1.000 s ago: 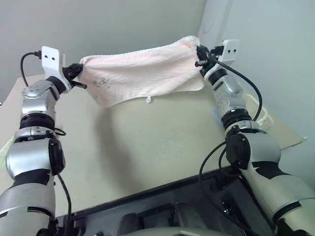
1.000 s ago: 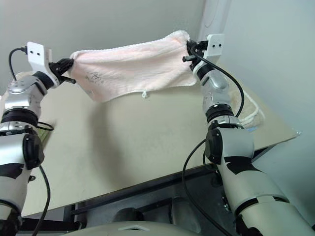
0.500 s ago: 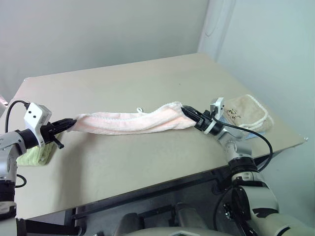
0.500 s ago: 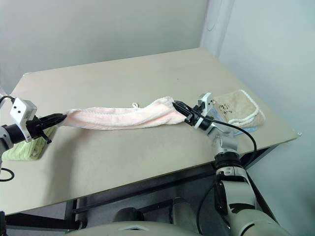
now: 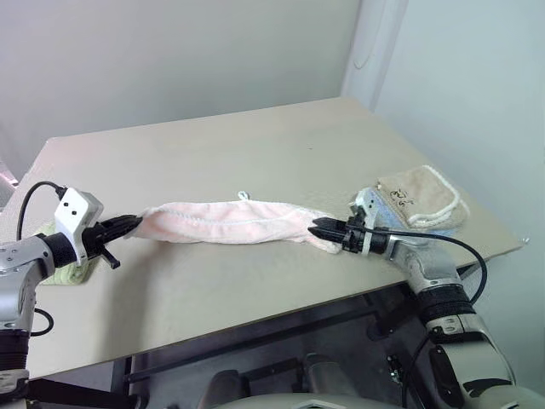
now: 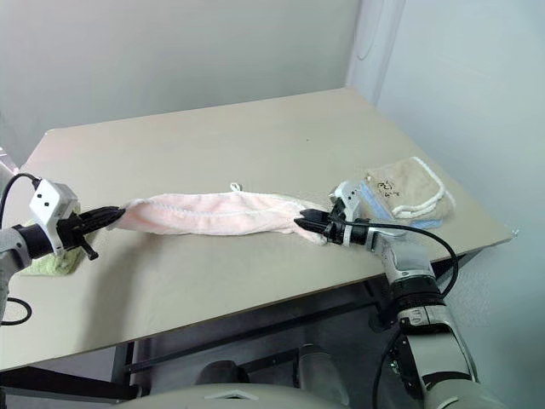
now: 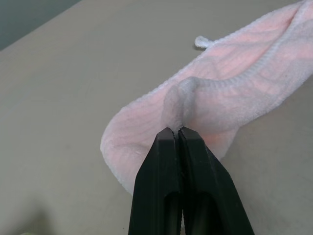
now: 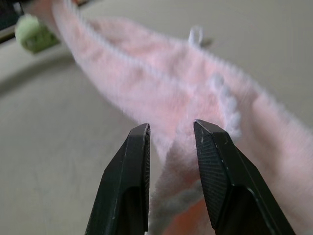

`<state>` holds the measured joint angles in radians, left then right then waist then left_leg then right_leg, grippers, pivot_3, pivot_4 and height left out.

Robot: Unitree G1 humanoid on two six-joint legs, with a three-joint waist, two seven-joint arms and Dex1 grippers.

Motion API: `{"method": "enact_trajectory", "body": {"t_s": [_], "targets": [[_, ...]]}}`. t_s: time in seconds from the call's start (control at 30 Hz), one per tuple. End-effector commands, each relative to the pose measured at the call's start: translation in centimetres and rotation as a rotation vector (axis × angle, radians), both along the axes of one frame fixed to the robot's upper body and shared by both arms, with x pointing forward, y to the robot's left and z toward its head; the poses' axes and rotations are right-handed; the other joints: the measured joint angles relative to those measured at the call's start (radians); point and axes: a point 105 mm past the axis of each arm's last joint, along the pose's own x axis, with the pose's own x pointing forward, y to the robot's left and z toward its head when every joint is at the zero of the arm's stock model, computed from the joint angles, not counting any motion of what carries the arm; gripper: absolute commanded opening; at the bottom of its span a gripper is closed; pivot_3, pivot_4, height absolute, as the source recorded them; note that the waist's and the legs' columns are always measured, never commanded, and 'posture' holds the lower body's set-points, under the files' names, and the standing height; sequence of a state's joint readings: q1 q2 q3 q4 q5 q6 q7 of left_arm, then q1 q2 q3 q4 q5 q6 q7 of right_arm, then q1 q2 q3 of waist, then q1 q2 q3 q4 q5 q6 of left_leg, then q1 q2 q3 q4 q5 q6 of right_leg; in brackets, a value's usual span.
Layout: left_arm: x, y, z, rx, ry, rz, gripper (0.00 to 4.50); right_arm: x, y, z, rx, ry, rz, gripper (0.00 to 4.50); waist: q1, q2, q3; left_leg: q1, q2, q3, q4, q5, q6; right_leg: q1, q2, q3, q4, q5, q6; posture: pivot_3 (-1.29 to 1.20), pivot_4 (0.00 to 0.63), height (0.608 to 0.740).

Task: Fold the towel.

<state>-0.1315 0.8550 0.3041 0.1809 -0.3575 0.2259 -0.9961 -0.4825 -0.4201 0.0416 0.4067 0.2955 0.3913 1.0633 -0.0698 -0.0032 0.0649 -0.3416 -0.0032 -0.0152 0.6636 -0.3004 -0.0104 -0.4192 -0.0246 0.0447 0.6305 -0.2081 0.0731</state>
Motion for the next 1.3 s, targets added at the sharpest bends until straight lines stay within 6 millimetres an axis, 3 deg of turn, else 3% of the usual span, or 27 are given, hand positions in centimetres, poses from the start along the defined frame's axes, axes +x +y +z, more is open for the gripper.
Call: {"method": "enact_trajectory", "body": {"t_s": [0.03,0.37,0.53,0.97,1.2,1.23,1.3], "targets": [[0.4,-0.2,1.2,0.019,-0.058,-0.006,0.00,1.4,0.2,2.5,-0.035,-0.041,-0.005,1.46,-0.001,0.000,0.000,0.000,0.000,0.001,0.000,0.000,0.000,0.000,0.000,0.000,0.000,0.000,0.000,0.00,0.000,0.740],[0.4,-0.3,0.4,0.022,-0.056,0.002,0.00,2.7,-0.5,4.5,-0.072,-0.051,-0.009,1.46,0.001,0.000,0.000,-0.001,0.000,0.003,0.000,0.000,0.000,0.000,0.000,0.001,-0.001,0.000,0.000,0.00,0.000,0.740],[0.4,-0.5,0.1,0.025,-0.052,-0.002,0.00,2.9,-0.9,3.0,-0.152,0.014,-0.021,2.65,0.000,-0.001,0.000,0.000,0.000,0.003,0.000,0.000,0.000,0.000,-0.001,0.001,-0.001,0.000,0.001,0.00,0.000,0.740],[0.2,-0.4,-0.5,0.040,-0.045,0.010,0.00,4.6,0.3,3.0,-0.159,0.045,-0.038,2.65,-0.001,-0.001,0.000,0.000,0.000,0.004,-0.001,0.000,0.000,-0.001,0.000,0.002,-0.001,0.000,0.001,0.00,0.000,0.740],[0.3,-0.1,-0.5,0.050,-0.051,0.020,0.00,4.4,0.6,3.0,-0.178,0.063,0.004,0.28,0.000,0.000,0.000,-0.001,0.000,0.004,-0.001,0.000,0.000,-0.002,-0.001,0.002,-0.001,0.000,0.001,0.00,0.000,0.740],[0.3,0.0,-0.5,0.052,-0.050,0.024,0.00,4.6,0.5,3.6,-0.158,0.038,-0.009,0.03,-0.001,-0.001,0.000,-0.001,0.000,0.004,-0.001,0.000,0.000,-0.002,-0.001,0.002,-0.001,0.000,0.001,0.00,0.000,0.740],[0.3,0.1,-0.6,0.054,-0.049,0.028,0.00,4.9,0.3,4.6,-0.125,0.008,-0.026,0.03,-0.001,-0.001,0.000,-0.001,0.000,0.004,-0.001,0.000,0.000,-0.002,0.000,0.002,-0.001,0.000,0.001,0.00,0.000,0.740]]}}
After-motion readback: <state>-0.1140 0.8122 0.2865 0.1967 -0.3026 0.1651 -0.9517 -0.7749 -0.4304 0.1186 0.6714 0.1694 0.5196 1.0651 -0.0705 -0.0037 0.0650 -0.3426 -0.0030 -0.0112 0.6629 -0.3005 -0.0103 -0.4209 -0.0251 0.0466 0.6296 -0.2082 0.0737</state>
